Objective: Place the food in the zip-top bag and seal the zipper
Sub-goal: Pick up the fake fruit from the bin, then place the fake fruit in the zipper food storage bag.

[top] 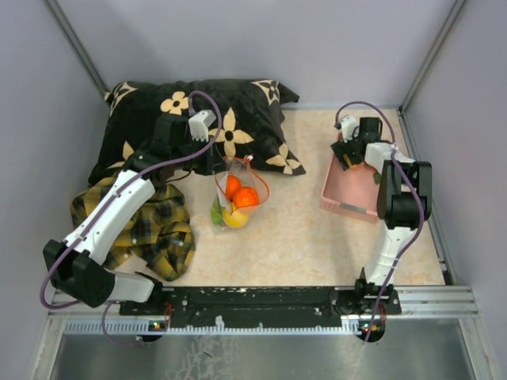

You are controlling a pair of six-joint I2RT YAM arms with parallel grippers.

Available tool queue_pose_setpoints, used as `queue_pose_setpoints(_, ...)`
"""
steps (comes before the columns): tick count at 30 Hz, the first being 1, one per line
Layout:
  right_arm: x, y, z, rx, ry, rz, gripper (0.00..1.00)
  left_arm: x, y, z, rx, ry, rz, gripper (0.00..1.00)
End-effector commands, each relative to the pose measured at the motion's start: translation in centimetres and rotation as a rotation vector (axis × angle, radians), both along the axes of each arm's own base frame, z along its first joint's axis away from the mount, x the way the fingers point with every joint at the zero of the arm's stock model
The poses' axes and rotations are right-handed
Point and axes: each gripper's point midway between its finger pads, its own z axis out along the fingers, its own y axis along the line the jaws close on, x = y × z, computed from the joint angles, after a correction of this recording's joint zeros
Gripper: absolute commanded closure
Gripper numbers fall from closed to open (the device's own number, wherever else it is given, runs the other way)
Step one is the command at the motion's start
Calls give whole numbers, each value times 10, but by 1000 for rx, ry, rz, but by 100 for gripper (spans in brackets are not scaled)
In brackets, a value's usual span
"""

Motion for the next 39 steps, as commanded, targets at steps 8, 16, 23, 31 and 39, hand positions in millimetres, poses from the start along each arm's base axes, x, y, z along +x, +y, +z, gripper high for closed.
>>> queue_pose_setpoints(8,-5,7,56,108,-126,-77,26,-1,-1,16,-33,-56,-24,100)
queue_pose_setpoints(16,-27,12,87,191,-166,-194,37,-2,-1,18,-39,-66,-28,100)
queue_pose_setpoints(23,-63,51,127,282,-241,-206,39,-1,-1,18,-38,-67,-28,100)
queue_pose_setpoints(31,-105,110,184,312,-374,-71,41,-3,-5,19,-53,-63,-46,100)
queue_pose_setpoints(39,-151,199,243,358,-471,193,41,-5,-4,25,-62,-87,-51,100)
